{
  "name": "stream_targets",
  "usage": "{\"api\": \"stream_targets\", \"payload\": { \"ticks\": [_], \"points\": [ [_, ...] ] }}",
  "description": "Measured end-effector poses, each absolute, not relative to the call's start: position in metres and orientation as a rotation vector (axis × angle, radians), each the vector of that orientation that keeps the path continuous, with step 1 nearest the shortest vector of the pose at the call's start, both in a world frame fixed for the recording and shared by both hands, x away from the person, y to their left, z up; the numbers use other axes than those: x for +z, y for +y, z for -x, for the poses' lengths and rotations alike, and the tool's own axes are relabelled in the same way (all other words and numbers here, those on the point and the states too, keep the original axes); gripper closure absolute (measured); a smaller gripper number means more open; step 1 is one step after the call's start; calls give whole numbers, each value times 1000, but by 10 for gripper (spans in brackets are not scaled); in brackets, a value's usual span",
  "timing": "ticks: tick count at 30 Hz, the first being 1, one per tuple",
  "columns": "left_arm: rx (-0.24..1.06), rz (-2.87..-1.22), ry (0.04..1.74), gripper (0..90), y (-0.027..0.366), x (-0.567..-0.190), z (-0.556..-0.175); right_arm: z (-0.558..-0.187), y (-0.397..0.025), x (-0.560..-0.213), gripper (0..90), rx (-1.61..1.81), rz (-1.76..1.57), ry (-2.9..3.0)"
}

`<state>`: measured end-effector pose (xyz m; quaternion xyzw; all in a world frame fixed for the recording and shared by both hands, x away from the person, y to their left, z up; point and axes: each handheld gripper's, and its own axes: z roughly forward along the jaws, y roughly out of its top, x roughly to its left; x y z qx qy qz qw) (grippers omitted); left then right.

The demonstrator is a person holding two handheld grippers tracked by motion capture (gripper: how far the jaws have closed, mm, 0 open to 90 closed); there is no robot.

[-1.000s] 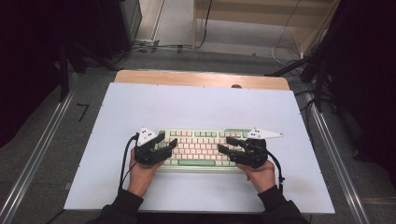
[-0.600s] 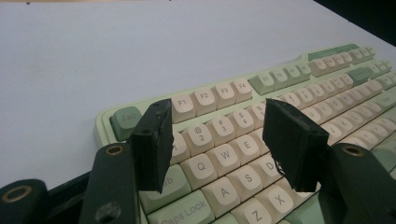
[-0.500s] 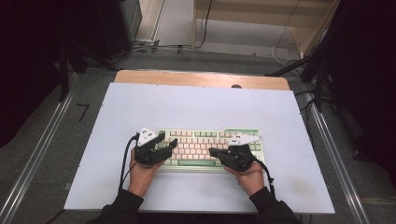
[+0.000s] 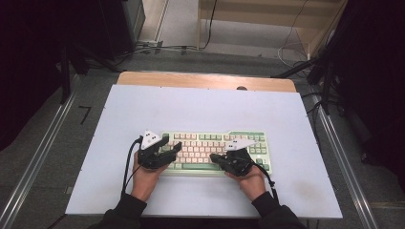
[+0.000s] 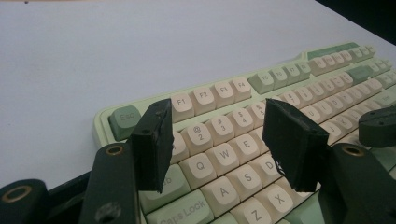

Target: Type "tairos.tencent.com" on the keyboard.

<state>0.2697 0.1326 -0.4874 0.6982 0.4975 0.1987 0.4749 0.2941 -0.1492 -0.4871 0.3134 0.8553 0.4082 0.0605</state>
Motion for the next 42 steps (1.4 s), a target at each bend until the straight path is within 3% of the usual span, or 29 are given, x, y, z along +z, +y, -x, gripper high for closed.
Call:
{"api": "stream_targets", "payload": {
  "ticks": [28, 32, 37, 42],
  "points": [
    [482, -1707, 1218, 436, 133, -487, -270, -294, -153, -485, 871, 1268, -970, 2561],
    [481, -1706, 1219, 435, 134, -488, -271, -295, -166, -473, 801, 1363, -1002, 2493],
    [482, -1698, 1223, 423, 134, -487, -271, -297, -185, -464, 561, 1449, -1056, 2428],
    [479, -1682, 1230, 398, 135, -486, -271, -302, -199, -461, 380, 1487, -1125, 2357]
  ]
}}
